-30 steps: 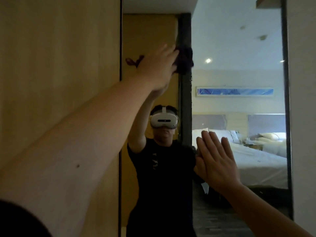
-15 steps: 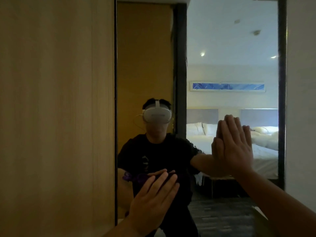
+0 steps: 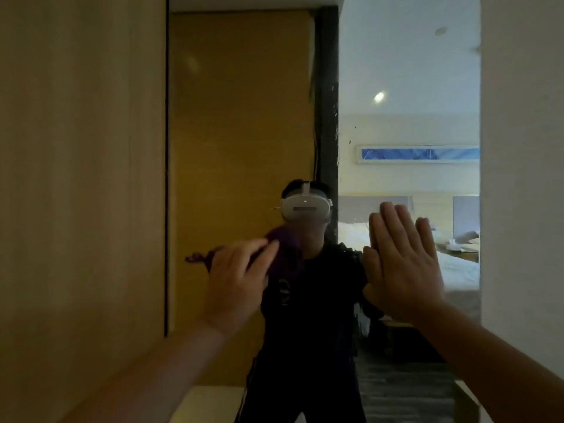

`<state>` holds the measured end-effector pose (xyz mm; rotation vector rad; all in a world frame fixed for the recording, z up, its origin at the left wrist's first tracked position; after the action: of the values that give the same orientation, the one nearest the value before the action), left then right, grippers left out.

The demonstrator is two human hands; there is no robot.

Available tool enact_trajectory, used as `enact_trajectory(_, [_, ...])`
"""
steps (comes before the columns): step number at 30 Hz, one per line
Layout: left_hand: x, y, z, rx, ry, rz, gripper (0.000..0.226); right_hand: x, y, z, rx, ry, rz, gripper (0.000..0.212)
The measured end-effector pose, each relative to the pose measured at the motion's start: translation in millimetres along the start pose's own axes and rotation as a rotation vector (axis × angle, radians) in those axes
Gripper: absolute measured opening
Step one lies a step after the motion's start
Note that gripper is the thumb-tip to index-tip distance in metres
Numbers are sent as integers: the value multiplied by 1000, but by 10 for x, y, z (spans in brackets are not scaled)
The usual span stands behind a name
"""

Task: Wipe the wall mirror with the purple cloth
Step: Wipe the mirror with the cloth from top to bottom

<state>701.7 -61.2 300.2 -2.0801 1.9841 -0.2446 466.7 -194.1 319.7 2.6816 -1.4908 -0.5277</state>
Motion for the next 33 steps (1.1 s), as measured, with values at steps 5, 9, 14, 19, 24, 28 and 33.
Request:
enact_trajectory(5, [79,-213,-2294,-27,104,-44,40,-22,20,0,-50,98,-91,58])
enact_trajectory(9, [272,-195,-3162,-48,-49,-121,46,-38,28,13,-87,172,-130,56])
enact_trajectory(14, [372,239,-2115,268,-92,-94,49,-41,52,12,-81,173,-189,53])
enact_trajectory(19, [410,789,-104,387,-219,-36,43,-115,243,162,12,125,-283,58])
enact_trajectory(24, [438,1049,888,226,-211,101,28,-238,557,273,117,132,-189,56])
enact_trajectory(28, [319,1009,630,232,-178,123,40,-239,851,248,186,57,-116,60])
enact_trajectory(33, [276,773,-877,173,-16,64,38,-102,963,250,164,-9,-63,63])
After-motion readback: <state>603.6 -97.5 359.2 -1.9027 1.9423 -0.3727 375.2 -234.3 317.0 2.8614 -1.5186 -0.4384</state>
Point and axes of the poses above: each hand's wrist, its own z-axis away from the middle knuckle, its own x-axis out of the palm, y = z × x, the point moved 5 cm from there along -z, towards the middle knuckle, and after that the axes turned 1 degree about y, right-handed, at the moved point
